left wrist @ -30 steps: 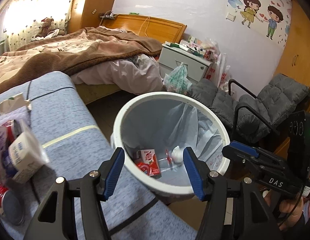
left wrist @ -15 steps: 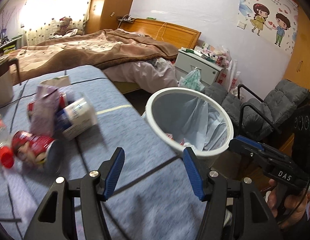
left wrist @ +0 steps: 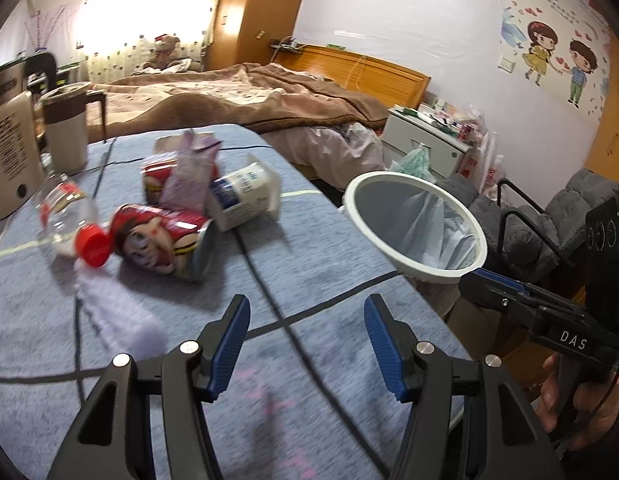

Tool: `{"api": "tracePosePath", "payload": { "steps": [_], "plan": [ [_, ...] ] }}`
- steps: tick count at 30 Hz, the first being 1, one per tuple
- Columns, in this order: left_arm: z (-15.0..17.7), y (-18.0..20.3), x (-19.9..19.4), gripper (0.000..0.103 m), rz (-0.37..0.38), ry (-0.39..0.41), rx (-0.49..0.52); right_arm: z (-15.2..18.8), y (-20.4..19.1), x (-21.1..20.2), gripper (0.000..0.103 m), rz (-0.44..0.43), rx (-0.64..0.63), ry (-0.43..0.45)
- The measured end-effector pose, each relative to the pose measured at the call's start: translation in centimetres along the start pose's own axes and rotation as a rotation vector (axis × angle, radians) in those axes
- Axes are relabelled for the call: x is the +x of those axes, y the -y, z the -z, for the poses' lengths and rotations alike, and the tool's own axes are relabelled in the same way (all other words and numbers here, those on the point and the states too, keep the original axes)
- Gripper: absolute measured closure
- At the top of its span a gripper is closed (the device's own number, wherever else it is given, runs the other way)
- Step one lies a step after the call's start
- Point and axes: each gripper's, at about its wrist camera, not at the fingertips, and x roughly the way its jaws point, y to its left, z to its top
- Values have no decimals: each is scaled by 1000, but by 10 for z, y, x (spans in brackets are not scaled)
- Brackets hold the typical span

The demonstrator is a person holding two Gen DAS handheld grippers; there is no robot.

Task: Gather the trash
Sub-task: 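Grasp the white foam mesh sleeve with the left gripper while the right gripper grasps the white yogurt cup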

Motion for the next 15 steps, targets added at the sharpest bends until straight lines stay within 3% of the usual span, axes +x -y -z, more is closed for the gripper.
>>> {"api": "tracePosePath", "payload": {
  "steps": [15],
  "plan": [
    [5,-64,-29,41,-152,39,-141,-6,-33,15,57,-54,-73,-16]
  ]
}}
